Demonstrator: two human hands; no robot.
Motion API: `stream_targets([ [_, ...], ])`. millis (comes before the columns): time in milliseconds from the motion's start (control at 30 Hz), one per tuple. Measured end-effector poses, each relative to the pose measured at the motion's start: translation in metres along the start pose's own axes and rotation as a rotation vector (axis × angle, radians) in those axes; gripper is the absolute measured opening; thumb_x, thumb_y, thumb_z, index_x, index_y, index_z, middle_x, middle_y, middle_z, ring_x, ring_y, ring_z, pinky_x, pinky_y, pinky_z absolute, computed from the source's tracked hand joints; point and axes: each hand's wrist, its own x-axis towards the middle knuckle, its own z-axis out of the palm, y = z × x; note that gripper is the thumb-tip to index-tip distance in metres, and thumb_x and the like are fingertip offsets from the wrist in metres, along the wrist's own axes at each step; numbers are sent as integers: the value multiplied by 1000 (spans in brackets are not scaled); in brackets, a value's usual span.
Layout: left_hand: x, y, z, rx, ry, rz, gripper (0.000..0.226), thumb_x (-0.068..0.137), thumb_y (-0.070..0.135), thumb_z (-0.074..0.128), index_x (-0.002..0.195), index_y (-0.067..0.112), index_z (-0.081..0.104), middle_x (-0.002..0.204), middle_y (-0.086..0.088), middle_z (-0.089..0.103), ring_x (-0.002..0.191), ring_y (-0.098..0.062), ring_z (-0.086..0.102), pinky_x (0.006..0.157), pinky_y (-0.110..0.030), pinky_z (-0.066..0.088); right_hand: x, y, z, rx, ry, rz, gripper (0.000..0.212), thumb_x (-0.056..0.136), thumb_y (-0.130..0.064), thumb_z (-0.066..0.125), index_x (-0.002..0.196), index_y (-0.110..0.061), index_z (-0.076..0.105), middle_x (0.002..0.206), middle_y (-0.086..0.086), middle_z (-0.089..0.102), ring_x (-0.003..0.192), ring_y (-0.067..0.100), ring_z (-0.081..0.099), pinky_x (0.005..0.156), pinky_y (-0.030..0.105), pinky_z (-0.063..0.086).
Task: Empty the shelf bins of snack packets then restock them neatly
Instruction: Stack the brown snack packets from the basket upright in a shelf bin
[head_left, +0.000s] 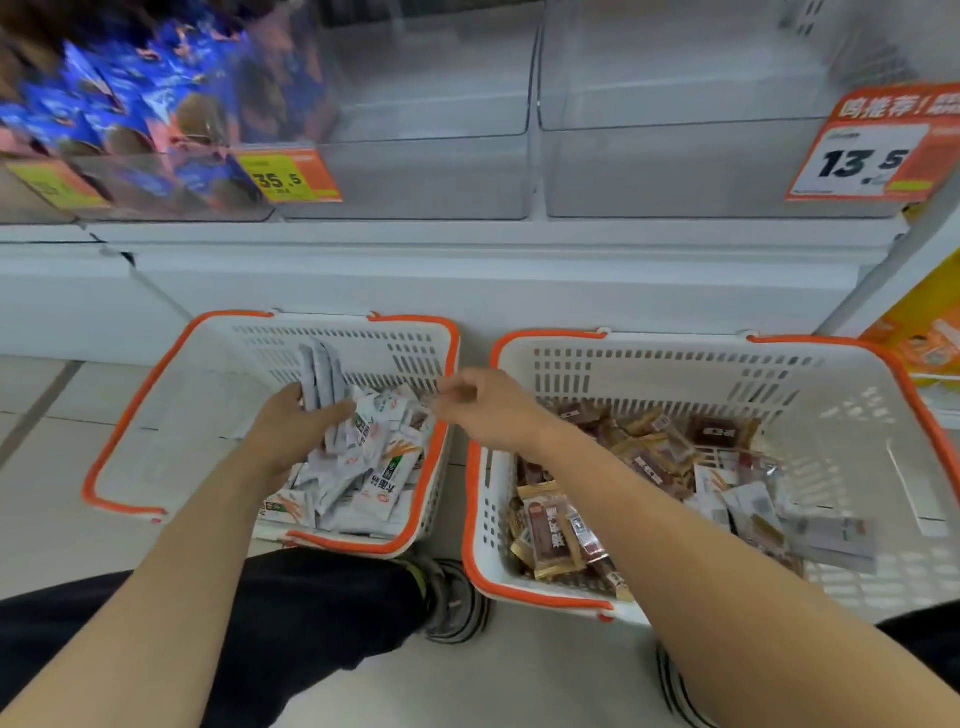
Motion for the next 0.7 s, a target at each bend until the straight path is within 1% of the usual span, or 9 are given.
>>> stream_targets([
  [67,-2,-7,9,113,-37,-12,60,91,31,72,144,16,48,135,-12,58,115,-30,59,97,-45,49,-4,15,-21,-51,17,14,39,100,-35,60,134,-15,59,130,0,60,119,17,58,96,30,46],
  [200,-9,0,51,264,-38,150,57,93,30,69,144,14,49,144,-6,51,131,-26,50,89,-29,47,-20,65,-85,-248,146,106,31,100,-30,61,127,-15,63,119,-4,62,108,12,56,93,25,39],
  [300,-22,20,91,231,44,347,29,93,25,67,120,15,65,117,-1,68,111,-18,63,89,-27,45,-42,119,-134,-366,202,282,23,97,-32,64,115,-17,66,108,-1,65,99,18,59,88,29,43],
  [367,-37,35,123,212,23,465,10,94,21,63,104,20,67,92,7,68,83,-7,64,72,-20,46,-60,154,-159,-449,188,423,18,92,-30,69,101,-15,67,97,4,67,95,25,62,82,32,48],
  [433,-56,48,165,280,-154,544,6,97,21,60,100,25,64,86,11,64,70,-2,58,60,-11,42,-78,185,-179,-572,146,567,31,88,-27,74,110,-7,69,109,14,69,105,31,64,89,38,51],
  [500,-70,53,208,374,-410,572,5,98,26,60,102,27,63,89,13,64,73,-1,58,63,-10,43,-95,207,-189,-677,55,682,57,85,-27,79,135,-10,59,135,11,60,122,29,56,101,35,45],
  [533,-74,52,231,417,-527,565,7,98,28,60,103,26,64,91,13,64,77,-2,59,67,-15,45,-103,217,-193,-691,25,701,69,82,-25,82,143,-13,53,142,10,54,126,28,53,101,32,42],
  [600,-78,48,275,513,-682,563,15,98,30,60,110,22,65,101,9,64,90,-9,61,76,-23,47,-112,236,-199,-669,16,660,88,73,-23,89,149,-18,44,149,9,45,131,28,48,100,30,40],
  [700,-75,38,334,597,-790,585,28,97,30,60,121,15,62,117,-2,61,101,-14,55,83,-26,42,-116,269,-198,-619,18,596,111,66,-29,93,157,-22,29,159,7,29,139,29,40,112,35,35],
])
